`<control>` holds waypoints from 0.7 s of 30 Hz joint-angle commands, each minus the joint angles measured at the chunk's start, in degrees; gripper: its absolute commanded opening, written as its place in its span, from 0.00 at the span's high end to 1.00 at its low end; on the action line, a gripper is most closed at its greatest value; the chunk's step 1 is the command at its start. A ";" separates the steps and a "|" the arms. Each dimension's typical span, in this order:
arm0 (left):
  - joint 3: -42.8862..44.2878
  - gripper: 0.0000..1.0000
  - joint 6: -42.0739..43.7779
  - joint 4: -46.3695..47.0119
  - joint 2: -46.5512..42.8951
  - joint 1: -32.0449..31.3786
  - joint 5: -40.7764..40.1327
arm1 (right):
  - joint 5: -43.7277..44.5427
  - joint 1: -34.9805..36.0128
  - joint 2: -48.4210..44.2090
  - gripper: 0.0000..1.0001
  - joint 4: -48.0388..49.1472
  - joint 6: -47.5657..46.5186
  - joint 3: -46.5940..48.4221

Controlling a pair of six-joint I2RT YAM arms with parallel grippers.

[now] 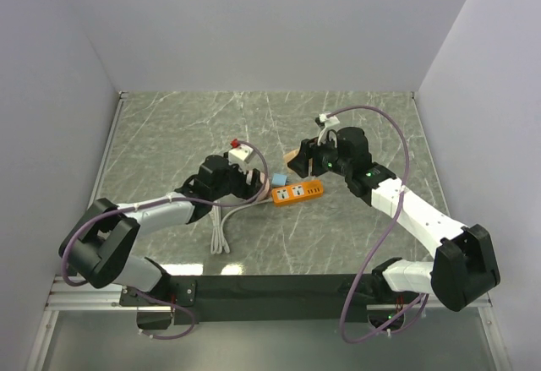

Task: Insert the plug

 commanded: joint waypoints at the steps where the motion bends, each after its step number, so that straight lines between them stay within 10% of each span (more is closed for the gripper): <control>1: 2.46 0.10 -3.16 -1.56 -1.38 -3.20 -9.38 | -0.97 -0.44 -1.17 1.00 3.88 -0.83 0.13; 15: 5.88 0.04 -13.19 -14.92 -0.86 -11.47 -34.45 | -1.50 -0.79 0.41 1.00 4.49 -1.09 0.49; 21: 3.61 0.21 -11.70 -11.68 0.29 -11.56 -32.70 | -9.47 -4.12 -0.91 1.00 8.88 -3.81 -1.97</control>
